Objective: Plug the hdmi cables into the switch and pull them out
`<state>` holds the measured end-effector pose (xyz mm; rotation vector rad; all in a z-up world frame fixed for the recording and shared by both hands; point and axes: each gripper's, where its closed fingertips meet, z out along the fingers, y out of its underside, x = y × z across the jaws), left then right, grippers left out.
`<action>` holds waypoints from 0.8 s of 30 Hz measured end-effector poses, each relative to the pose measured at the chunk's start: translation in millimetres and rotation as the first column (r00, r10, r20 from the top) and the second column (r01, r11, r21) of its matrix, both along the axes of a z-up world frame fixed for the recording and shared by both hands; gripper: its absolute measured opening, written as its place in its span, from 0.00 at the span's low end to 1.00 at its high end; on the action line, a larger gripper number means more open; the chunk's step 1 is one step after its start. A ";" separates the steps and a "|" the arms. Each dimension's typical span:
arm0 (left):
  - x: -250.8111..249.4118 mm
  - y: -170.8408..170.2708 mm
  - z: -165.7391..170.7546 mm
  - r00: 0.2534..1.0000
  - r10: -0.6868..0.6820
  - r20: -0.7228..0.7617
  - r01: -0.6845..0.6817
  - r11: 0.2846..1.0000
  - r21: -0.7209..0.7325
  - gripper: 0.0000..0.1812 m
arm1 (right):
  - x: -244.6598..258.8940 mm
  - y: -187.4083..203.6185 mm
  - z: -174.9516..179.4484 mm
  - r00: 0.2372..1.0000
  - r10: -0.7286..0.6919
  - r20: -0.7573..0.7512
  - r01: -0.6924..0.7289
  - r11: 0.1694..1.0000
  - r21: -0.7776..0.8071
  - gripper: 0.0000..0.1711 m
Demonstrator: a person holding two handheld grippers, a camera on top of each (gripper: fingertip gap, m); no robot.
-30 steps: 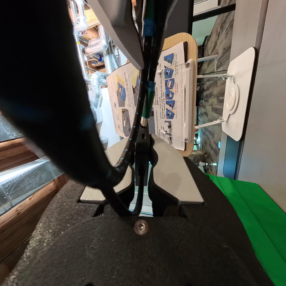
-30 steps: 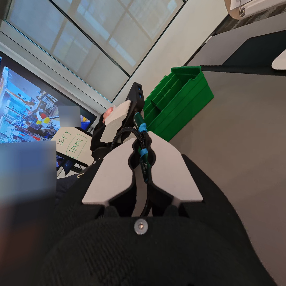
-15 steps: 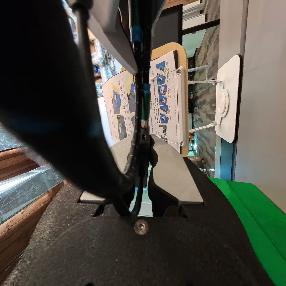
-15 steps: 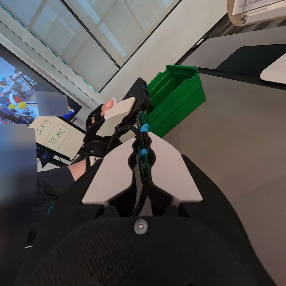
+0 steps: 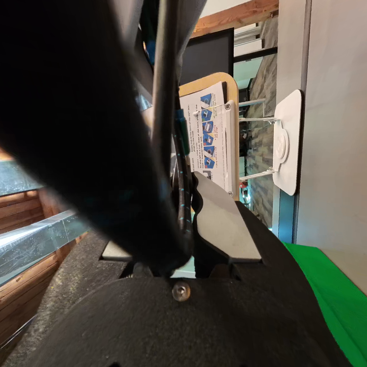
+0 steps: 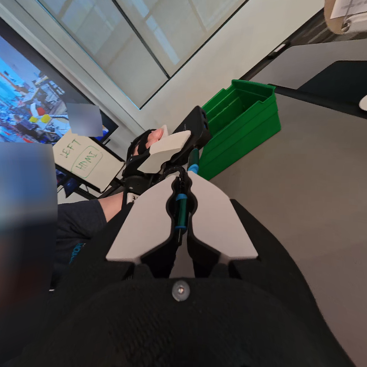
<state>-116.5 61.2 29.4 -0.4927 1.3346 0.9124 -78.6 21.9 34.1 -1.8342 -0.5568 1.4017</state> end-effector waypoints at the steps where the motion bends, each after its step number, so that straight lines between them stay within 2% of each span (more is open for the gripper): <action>1: 0.7 -1.6 1.3 1.000 -0.008 0.015 0.008 1.000 -0.002 0.08 | 1.1 -1.2 1.4 1.000 0.016 -0.016 -0.017 1.000 -0.008 0.03; 7: -2.6 -8.7 15.2 0.993 -0.054 0.108 0.057 0.998 -0.023 0.07 | -1.1 -8.9 10.3 0.972 0.119 -0.202 -0.142 0.985 -0.102 0.02; 14: -1.7 -9.6 10.1 0.997 -0.065 0.039 0.065 0.998 0.003 0.08 | 4.4 -6.4 4.4 0.968 0.133 -0.215 -0.167 0.975 -0.147 0.02; 19: -18.0 -4.5 23.5 0.997 -0.065 0.041 0.065 0.998 0.008 0.07 | 6.2 -12.0 -17.8 0.976 0.186 -0.109 -0.206 0.954 -0.219 0.02; 22: -22.9 -9.3 31.6 0.995 -0.095 0.041 0.094 0.995 0.020 0.08 | -3.6 -21.8 -61.1 0.959 0.259 0.116 -0.216 0.931 -0.295 0.02; 24: -23.8 -14.3 35.1 0.991 -0.125 0.043 0.124 0.992 0.021 0.08 | -14.9 -39.4 -92.6 0.893 0.367 0.261 -0.268 0.899 -0.347 0.02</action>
